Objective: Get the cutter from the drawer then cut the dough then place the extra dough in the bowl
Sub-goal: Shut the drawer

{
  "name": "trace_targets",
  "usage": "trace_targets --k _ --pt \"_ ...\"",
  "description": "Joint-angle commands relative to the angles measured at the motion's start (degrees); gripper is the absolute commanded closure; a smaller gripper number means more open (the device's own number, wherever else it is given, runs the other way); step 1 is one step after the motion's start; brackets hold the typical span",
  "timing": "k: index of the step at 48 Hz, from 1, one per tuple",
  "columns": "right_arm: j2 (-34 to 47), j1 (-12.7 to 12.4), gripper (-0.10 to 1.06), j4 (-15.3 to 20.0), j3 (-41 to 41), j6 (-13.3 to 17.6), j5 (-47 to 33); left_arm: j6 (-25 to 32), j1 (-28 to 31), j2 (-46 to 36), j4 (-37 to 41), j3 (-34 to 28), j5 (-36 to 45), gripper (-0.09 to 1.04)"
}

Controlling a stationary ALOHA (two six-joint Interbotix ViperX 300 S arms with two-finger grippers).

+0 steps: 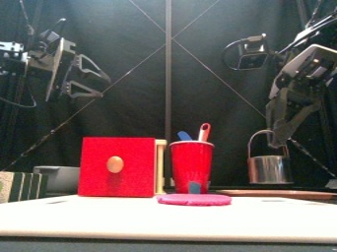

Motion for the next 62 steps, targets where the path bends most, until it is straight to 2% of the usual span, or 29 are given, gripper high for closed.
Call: trace_targets --k 1,7,11,18,25,31,37,46,53,62 --pt "0.1 0.2 0.25 0.6 -0.8 0.2 -1.1 0.3 3.5 0.2 0.8 -3.0 3.1 0.06" --pt "-0.4 0.2 0.13 0.7 -1.9 0.2 -0.8 0.2 6.9 0.3 2.5 -3.6 6.0 0.06" --pt "-0.8 0.0 0.11 0.0 -3.8 0.0 -0.8 0.2 10.0 0.3 4.2 -4.3 9.7 0.06" --pt "0.0 -0.1 0.11 -5.3 -9.6 -0.1 -2.0 0.3 16.5 0.3 7.7 -7.6 18.9 0.06" --pt "4.5 -0.1 0.11 -9.7 -15.2 -0.1 -7.8 0.3 25.0 0.8 12.6 -13.4 32.0 0.06" --pt "10.5 0.1 0.11 -9.7 -18.9 -0.1 -11.7 0.4 30.8 3.0 16.2 -18.4 44.9 0.08" --pt "15.5 0.1 0.14 -9.3 -23.3 -0.4 -11.9 0.5 34.2 6.5 20.4 -22.1 52.5 0.16" --pt "20.0 0.2 0.24 -8.8 -28.3 -0.3 -10.4 0.6 35.9 12.7 27.4 -27.2 55.8 0.42" --pt "22.7 0.6 0.41 -7.6 -31.9 -0.2 -6.7 0.6 36.0 17.4 33.7 -32.6 61.3 0.56" --pt "27.0 0.7 0.59 -6.2 -35.9 0.0 -4.4 0.7 36.6 24.3 39.4 -40.3 70.8 0.56"
